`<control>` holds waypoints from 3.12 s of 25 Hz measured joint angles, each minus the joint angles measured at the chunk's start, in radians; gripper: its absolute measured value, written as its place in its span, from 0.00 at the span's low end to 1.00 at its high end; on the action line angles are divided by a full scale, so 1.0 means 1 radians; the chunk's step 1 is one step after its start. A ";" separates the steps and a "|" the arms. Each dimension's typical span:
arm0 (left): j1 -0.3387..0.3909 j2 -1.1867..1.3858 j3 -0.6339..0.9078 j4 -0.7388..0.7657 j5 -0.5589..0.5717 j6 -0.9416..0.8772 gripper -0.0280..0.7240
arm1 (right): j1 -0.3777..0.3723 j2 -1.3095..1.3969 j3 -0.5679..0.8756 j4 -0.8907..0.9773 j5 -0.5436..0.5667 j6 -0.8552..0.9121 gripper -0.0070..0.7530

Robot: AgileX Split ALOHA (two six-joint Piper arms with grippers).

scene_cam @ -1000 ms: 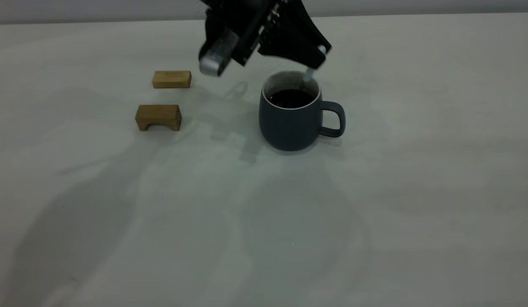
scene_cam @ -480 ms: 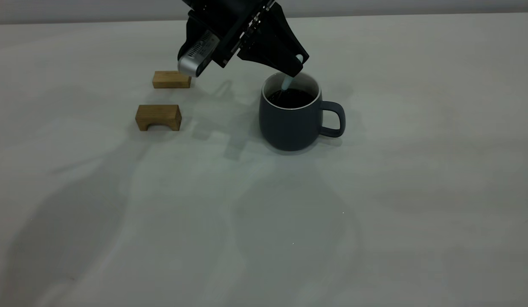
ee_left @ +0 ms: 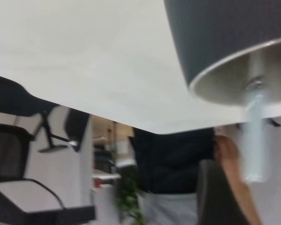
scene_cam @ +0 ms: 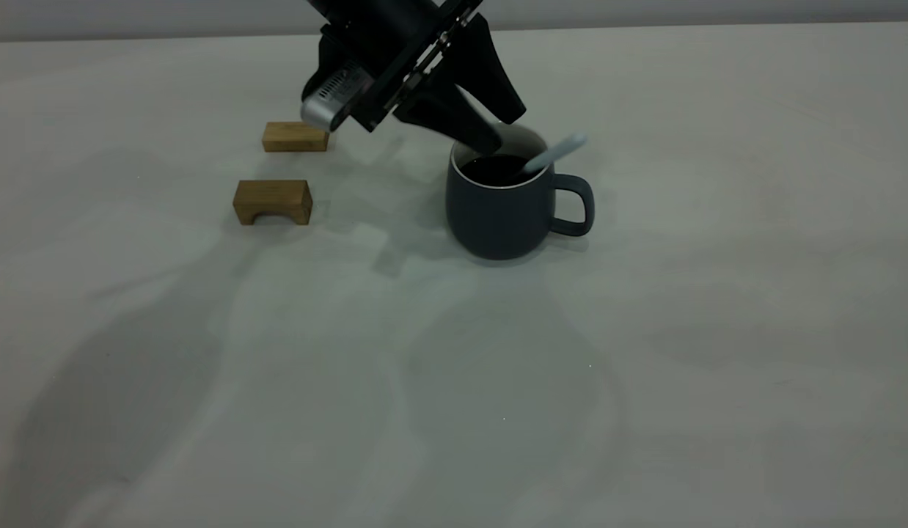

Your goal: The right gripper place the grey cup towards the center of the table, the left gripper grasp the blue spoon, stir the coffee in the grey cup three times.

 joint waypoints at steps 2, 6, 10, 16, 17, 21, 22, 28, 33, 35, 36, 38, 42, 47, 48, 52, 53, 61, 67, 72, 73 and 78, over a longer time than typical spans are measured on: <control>0.000 -0.010 -0.038 0.125 0.000 0.005 0.69 | 0.000 0.000 0.000 0.000 0.000 0.000 0.32; 0.001 -0.093 -0.105 0.542 0.000 0.010 0.70 | 0.000 0.000 0.000 0.000 0.000 -0.001 0.32; -0.002 -0.223 -0.121 0.815 0.000 0.030 0.71 | 0.000 0.000 0.000 0.000 0.000 -0.001 0.32; -0.007 -0.419 -0.123 0.971 0.000 0.623 0.71 | 0.000 0.000 0.000 0.000 0.000 0.000 0.32; -0.007 -0.452 -0.120 0.966 0.000 0.753 0.71 | 0.000 0.000 0.000 0.000 0.000 0.000 0.32; 0.000 -0.603 -0.009 0.955 0.000 0.881 0.71 | 0.000 0.000 0.000 0.000 0.000 0.000 0.32; 0.005 -0.652 0.052 0.972 0.000 0.872 0.71 | 0.000 0.000 0.000 0.000 0.000 0.000 0.32; 0.028 -0.969 0.559 1.095 0.000 0.851 0.71 | 0.000 0.000 0.000 0.000 0.000 0.000 0.32; 0.028 -1.243 0.922 1.104 0.000 0.848 0.71 | 0.000 0.000 0.000 0.000 0.000 0.000 0.32; 0.031 -1.346 1.042 1.103 0.000 0.847 0.71 | 0.000 0.000 0.000 0.000 0.000 0.000 0.32; 0.040 -1.406 1.084 1.096 0.000 0.847 0.71 | 0.000 0.000 0.000 0.000 0.000 0.000 0.32; 0.094 -1.527 1.170 1.070 0.000 0.847 0.71 | 0.000 0.000 0.000 0.000 0.000 0.000 0.32; 0.275 -1.823 1.281 1.032 0.000 0.856 0.71 | 0.000 0.000 0.000 0.000 0.000 0.000 0.32; 0.339 -2.181 1.377 1.011 -0.006 0.862 0.71 | 0.000 0.000 0.000 0.000 0.000 0.000 0.32; 0.336 -2.242 1.400 1.006 -0.006 0.862 0.71 | 0.000 0.000 0.000 0.000 0.000 0.000 0.32; 0.294 -2.409 1.484 0.993 -0.006 0.862 0.71 | 0.000 0.000 0.000 0.000 0.000 0.000 0.32; 0.288 -2.442 1.502 0.992 -0.006 0.862 0.71 | 0.000 0.000 0.000 0.000 0.000 -0.001 0.32; 0.287 -2.596 1.537 0.991 -0.033 0.864 0.71 | 0.000 0.000 0.000 0.001 0.000 -0.001 0.32; 0.287 -2.641 1.538 0.991 -0.034 0.866 0.71 | 0.000 0.000 0.000 0.001 0.000 0.000 0.32; 0.287 -2.641 1.539 0.991 -0.034 0.866 0.71 | 0.000 0.000 0.000 0.001 0.000 0.000 0.32; 0.287 -2.641 1.539 0.991 -0.034 0.866 0.71 | 0.000 0.000 0.000 0.001 0.000 0.000 0.32; 0.287 -2.641 1.539 0.991 -0.034 0.866 0.71 | 0.000 0.000 0.000 0.001 0.000 -0.001 0.32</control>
